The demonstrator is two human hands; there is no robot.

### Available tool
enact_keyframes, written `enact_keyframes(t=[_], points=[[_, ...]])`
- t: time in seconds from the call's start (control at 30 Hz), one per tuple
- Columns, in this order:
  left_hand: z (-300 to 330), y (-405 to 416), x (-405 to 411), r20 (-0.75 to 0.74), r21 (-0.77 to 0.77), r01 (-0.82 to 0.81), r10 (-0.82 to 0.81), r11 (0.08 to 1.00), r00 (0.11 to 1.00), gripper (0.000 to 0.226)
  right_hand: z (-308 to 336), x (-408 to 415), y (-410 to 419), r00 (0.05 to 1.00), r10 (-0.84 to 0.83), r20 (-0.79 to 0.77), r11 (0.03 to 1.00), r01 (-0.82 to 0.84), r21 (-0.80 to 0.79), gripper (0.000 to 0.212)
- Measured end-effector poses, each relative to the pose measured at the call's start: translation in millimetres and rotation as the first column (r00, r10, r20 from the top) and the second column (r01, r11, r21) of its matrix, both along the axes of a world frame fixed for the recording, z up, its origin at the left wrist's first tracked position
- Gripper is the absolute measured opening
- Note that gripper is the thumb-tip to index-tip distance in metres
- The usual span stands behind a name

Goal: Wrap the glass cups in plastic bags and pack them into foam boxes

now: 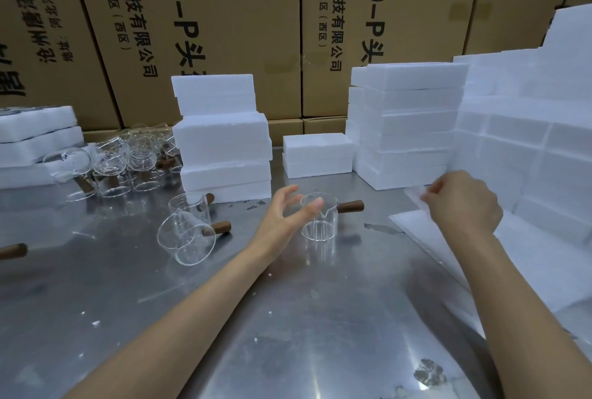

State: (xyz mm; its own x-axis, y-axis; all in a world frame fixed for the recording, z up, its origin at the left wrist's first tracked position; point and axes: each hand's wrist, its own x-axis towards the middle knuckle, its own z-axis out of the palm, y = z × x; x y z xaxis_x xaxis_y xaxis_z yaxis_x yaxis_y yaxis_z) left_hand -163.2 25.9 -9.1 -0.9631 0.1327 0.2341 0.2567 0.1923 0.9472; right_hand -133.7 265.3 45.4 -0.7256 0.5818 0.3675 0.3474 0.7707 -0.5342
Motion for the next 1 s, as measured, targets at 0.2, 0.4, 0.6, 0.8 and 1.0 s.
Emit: enact_keyframes(t=[0.2, 0.4, 0.6, 0.8, 1.0], points=[[4, 3, 7, -0.215, 0.049, -0.132, 0.140, 0.990, 0.967, 0.056, 6, 1, -10, 0.903, 0.112, -0.414, 0.988, -0.056, 0.145, 0.020], [11, 9, 21, -0.480, -0.084, -0.214, 0.148, 0.973, 0.864, 0.048, 8, 0, -14, 0.762, 0.238, -0.603, 0.969, -0.225, 0.098, 0.018], [24, 38, 48, -0.535, -0.335, -0.084, -0.116, 0.938, 0.837, 0.059, 10, 3, -28, 0.620, 0.237, -0.748, 0.939, -0.342, 0.014, 0.022], [12, 73, 56, -0.131, -0.251, 0.193, -0.231, 0.948, 0.964, 0.033, 7, 3, -37, 0.605, 0.262, -0.752, 0.901, -0.433, -0.035, 0.024], [27, 54, 41, -0.140, 0.016, 0.062, -0.059, 0.998, 0.988, 0.011, 1, -6, -24, 0.766, 0.138, -0.628, 0.912, -0.346, -0.222, 0.036]])
